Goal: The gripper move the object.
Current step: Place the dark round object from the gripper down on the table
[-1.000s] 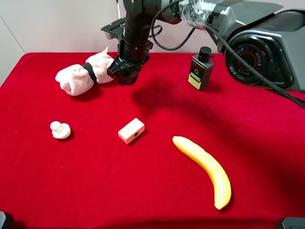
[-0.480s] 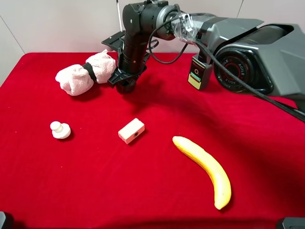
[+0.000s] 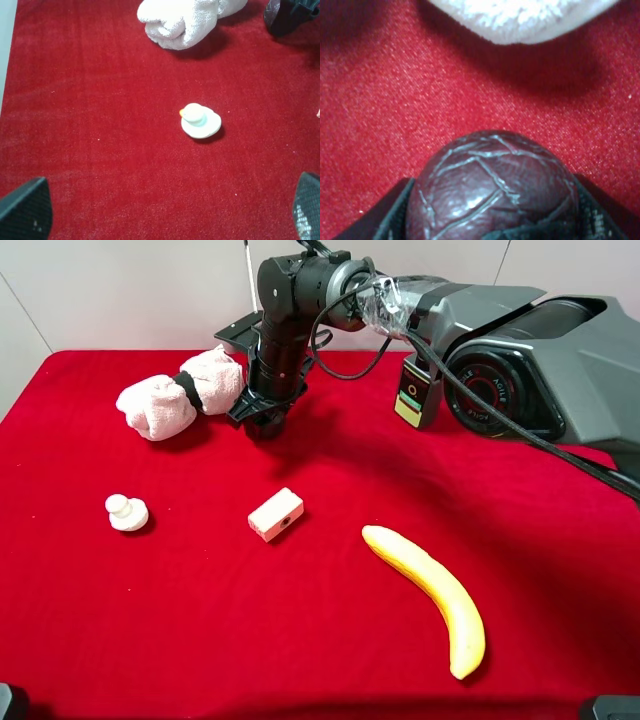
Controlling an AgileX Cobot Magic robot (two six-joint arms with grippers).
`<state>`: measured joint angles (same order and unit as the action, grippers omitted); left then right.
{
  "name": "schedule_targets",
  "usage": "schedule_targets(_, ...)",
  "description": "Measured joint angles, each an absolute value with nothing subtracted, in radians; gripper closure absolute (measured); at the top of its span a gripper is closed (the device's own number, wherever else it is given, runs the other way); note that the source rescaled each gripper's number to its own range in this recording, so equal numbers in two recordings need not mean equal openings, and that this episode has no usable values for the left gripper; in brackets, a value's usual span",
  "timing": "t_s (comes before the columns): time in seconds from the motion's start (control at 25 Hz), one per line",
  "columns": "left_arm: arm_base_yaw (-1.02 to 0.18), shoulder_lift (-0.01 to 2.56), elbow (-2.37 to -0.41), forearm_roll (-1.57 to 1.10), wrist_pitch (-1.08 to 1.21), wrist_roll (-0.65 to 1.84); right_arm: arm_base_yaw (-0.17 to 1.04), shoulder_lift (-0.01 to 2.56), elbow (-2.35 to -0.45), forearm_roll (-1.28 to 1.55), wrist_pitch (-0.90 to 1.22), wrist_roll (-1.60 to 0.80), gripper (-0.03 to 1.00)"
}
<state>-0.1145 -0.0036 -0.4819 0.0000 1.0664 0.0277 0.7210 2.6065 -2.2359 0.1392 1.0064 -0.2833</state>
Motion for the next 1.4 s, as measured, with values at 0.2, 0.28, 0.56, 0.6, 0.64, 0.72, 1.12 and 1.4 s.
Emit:
schedule_targets(0.2,-0.115,-0.004,-0.482,0.0,1.066,0.029,0.721,2.607,-2.236,0.144,1.008,-0.283,0.95)
schedule_targets(0.28,-0.115,-0.004,-0.482,0.0,1.066,0.029,0.721,2.607,-2.236,0.145,1.008,-0.283,0.95)
schedule_targets(0.56,-0.115,-0.004,-0.482,0.0,1.066,0.028,0.721,2.608,-2.236,0.16,1.008,-0.326,0.95)
schedule_targets(0.6,-0.115,-0.004,-0.482,0.0,1.066,0.028,0.721,2.608,-2.236,0.165,1.008,-0.342,0.95)
schedule_targets(0.64,-0.115,-0.004,-0.482,0.0,1.066,0.028,0.721,2.608,-2.236,0.169,1.006,-0.361,0.95)
schedule_targets(0.72,-0.115,-0.004,-0.482,0.0,1.066,0.028,0.721,2.61,-2.236,0.181,0.999,-0.392,0.72)
schedule_targets(1.12,-0.115,-0.004,-0.482,0.0,1.066,0.028,0.721,2.612,-2.236,0.191,0.933,-0.449,-0.03)
schedule_targets(1.4,-0.115,-0.004,-0.482,0.0,1.066,0.028,0.721,2.598,-2.236,0.172,0.938,-0.452,-0.03)
